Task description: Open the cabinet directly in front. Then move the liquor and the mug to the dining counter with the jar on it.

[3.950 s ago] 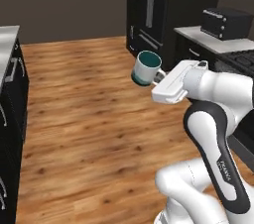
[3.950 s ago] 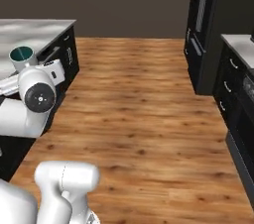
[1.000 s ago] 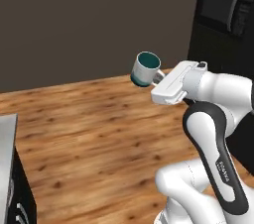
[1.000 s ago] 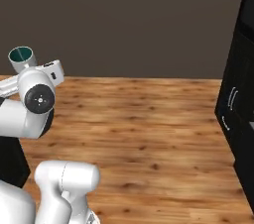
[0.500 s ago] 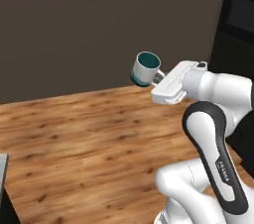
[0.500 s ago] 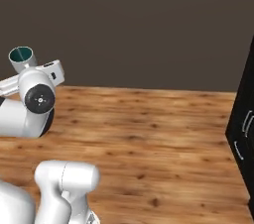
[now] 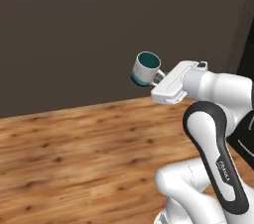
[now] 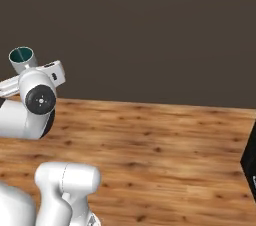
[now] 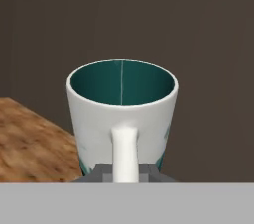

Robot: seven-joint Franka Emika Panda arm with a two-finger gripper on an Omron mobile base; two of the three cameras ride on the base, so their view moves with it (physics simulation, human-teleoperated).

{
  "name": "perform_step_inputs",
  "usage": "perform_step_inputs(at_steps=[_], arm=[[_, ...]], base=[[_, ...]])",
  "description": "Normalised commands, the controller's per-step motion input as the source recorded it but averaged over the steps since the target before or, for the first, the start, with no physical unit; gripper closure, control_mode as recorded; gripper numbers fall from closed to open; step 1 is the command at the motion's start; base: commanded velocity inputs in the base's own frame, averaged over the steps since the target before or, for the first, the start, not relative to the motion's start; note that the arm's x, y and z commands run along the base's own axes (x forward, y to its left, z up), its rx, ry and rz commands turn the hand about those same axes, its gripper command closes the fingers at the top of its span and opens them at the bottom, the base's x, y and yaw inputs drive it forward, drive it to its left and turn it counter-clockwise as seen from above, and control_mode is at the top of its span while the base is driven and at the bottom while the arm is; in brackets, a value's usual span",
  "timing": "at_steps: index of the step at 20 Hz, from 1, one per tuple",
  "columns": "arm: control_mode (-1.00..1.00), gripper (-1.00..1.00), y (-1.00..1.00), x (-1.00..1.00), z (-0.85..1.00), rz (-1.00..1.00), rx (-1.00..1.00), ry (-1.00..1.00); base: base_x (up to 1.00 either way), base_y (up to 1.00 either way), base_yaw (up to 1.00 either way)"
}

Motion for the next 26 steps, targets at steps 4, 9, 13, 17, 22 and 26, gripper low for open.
perform_step_inputs(at_steps=[4,9,13,17,22,26], arm=[[1.00,1.00,0.00,0.00,0.00,0.00,0.00,0.00],[1.00,1.00,0.00,0.00,0.00,0.00,0.00,0.00],[1.00,1.00,0.00,0.00,0.00,0.00,0.00,0.00],[1.00,1.00,0.00,0.00,0.00,0.00,0.00,0.00],[1.00,1.00,0.00,0.00,0.00,0.00,0.00,0.00],[1.00,1.00,0.00,0.00,0.00,0.00,0.00,0.00]], base=[[0.97,-0.24,0.37],[0.45,-0.05,0.78],[0.11,0.00,0.87],[0.00,0.00,0.90],[0.40,-0.49,0.60],[0.97,-1.00,0.16]])
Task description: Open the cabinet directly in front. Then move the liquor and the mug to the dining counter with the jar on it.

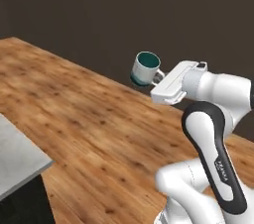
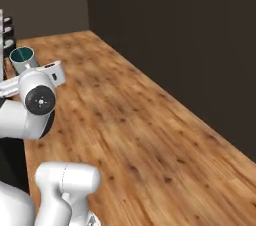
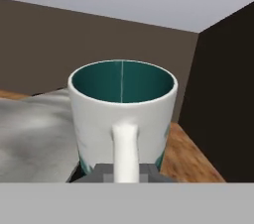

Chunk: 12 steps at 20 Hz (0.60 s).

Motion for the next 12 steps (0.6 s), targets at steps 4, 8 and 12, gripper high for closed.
perform_step_inputs(at_steps=[4,8,12], arm=[[1.00,1.00,0.00,0.00,0.00,0.00,0.00,0.00],[1.00,1.00,0.00,0.00,0.00,0.00,0.00,0.00],[1.00,1.00,0.00,0.00,0.00,0.00,0.00,0.00]], base=[[1.00,-1.00,0.10],[1.00,-0.51,0.30],[1.00,0.00,0.41]])
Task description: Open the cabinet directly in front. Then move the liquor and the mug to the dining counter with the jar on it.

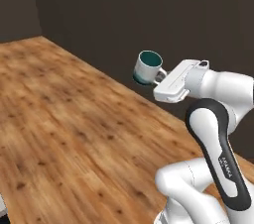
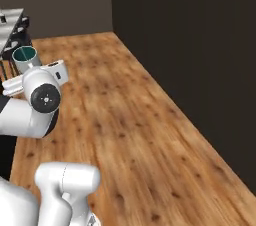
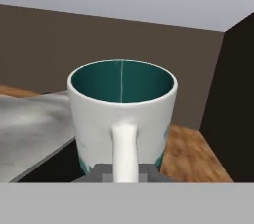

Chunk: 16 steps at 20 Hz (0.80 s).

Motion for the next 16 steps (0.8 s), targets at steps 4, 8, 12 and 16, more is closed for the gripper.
perform_step_inputs(at_steps=[4,8,12,16], arm=[[1.00,1.00,0.00,0.00,0.00,0.00,0.00,0.00],[1.00,1.00,0.00,0.00,0.00,0.00,0.00,0.00],[1.00,1.00,0.00,0.00,0.00,0.00,0.00,0.00],[1.00,1.00,0.00,0.00,0.00,0.00,0.00,0.00]], base=[[1.00,0.00,0.42],[1.00,0.00,0.42],[1.00,-0.03,0.37],[1.00,-0.30,0.28]])
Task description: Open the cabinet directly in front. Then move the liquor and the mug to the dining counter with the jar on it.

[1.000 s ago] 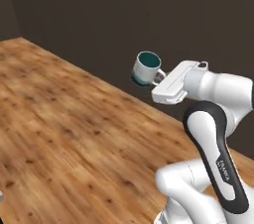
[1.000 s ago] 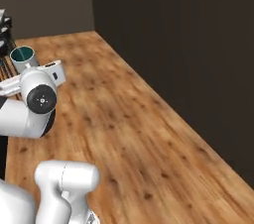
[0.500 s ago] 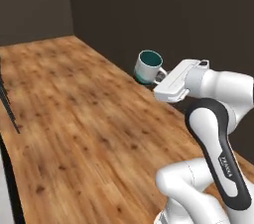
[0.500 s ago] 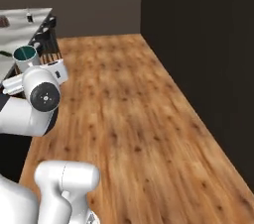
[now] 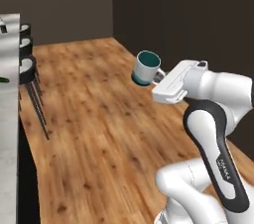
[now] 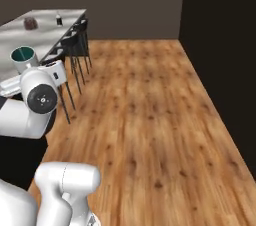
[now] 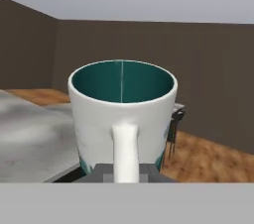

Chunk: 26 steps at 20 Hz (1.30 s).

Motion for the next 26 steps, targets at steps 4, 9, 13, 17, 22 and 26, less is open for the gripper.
perform_step_inputs(at_steps=[4,9,13,17,22,26], arm=[[1.00,1.00,0.00,0.00,0.00,0.00,0.00,0.00],[1.00,1.00,0.00,0.00,0.00,0.00,0.00,0.00],[1.00,1.00,0.00,0.00,0.00,0.00,0.00,0.00],[1.00,1.00,0.00,0.00,0.00,0.00,0.00,0.00],[1.00,1.00,0.00,0.00,0.00,0.00,0.00,0.00],[1.00,1.00,0.00,0.00,0.00,0.00,0.00,0.00]], base=[[1.00,-0.54,0.17],[1.00,-0.96,0.01],[1.00,-0.86,0.00],[1.00,-0.46,0.01],[1.00,-0.11,0.06],[1.00,0.00,0.11]])
